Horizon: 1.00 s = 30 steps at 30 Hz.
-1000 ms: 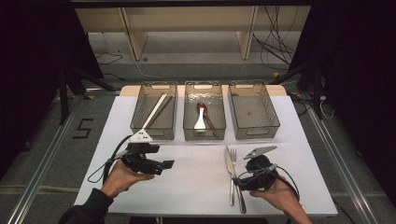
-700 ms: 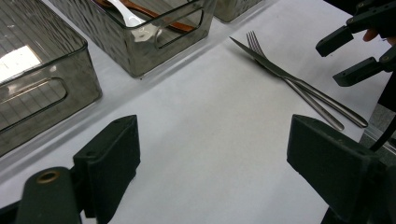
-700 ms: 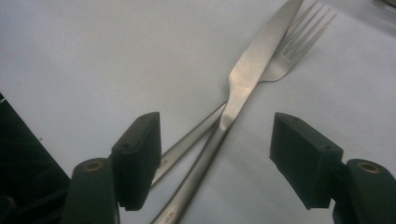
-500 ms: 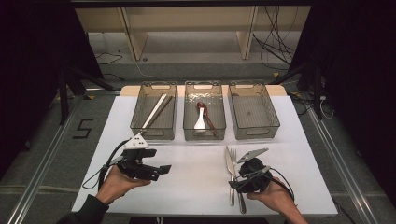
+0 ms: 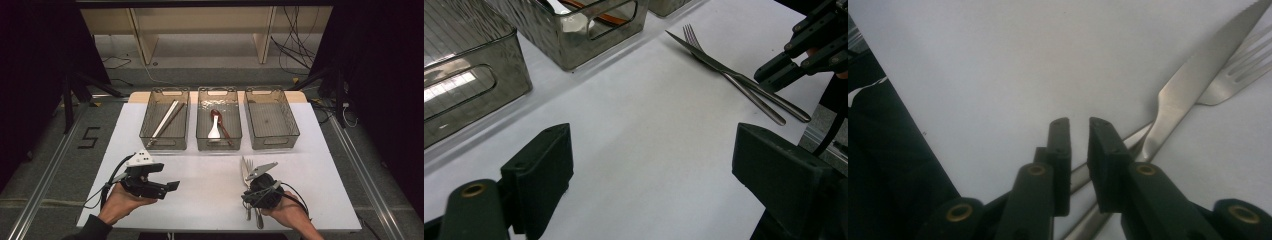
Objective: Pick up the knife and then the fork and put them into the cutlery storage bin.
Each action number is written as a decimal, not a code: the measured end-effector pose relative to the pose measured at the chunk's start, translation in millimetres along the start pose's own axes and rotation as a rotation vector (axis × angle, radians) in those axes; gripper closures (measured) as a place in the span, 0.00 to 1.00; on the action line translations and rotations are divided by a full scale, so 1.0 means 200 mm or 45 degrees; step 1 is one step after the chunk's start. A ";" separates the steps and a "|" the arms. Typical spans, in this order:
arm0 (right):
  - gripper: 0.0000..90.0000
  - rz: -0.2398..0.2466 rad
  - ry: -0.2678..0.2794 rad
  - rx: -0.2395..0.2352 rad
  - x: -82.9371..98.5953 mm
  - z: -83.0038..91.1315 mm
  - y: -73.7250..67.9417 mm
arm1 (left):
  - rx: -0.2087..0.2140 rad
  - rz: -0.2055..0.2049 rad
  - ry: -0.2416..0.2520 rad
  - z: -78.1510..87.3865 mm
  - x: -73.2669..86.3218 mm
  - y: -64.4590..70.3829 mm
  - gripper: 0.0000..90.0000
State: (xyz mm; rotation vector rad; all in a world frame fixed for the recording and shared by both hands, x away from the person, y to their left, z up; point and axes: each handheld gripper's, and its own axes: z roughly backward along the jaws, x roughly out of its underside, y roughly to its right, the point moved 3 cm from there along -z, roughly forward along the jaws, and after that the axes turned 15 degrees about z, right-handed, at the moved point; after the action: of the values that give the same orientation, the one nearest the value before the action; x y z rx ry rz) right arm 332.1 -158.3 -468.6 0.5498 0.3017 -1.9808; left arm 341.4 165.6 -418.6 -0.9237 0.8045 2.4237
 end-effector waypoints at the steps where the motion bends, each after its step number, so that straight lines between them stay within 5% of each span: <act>1: 0.95 0.002 -0.004 -0.003 0.00 -0.01 0.00 | 0.000 0.005 0.003 0.00 0.00 0.00 0.18; 19: 1.00 0.071 -0.132 -0.058 0.01 -0.13 -0.03 | -0.021 -0.020 -0.026 -0.02 0.03 0.00 0.18; 30: 1.00 0.099 -0.189 -0.058 0.02 -0.12 -0.04 | -0.030 -0.027 -0.039 -0.03 0.04 -0.01 0.18</act>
State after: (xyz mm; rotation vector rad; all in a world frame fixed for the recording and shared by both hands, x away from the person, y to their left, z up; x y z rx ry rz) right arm 329.4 -146.5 -490.9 0.3772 0.2291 -1.9226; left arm 340.5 163.8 -428.4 -0.8969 0.7530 2.4284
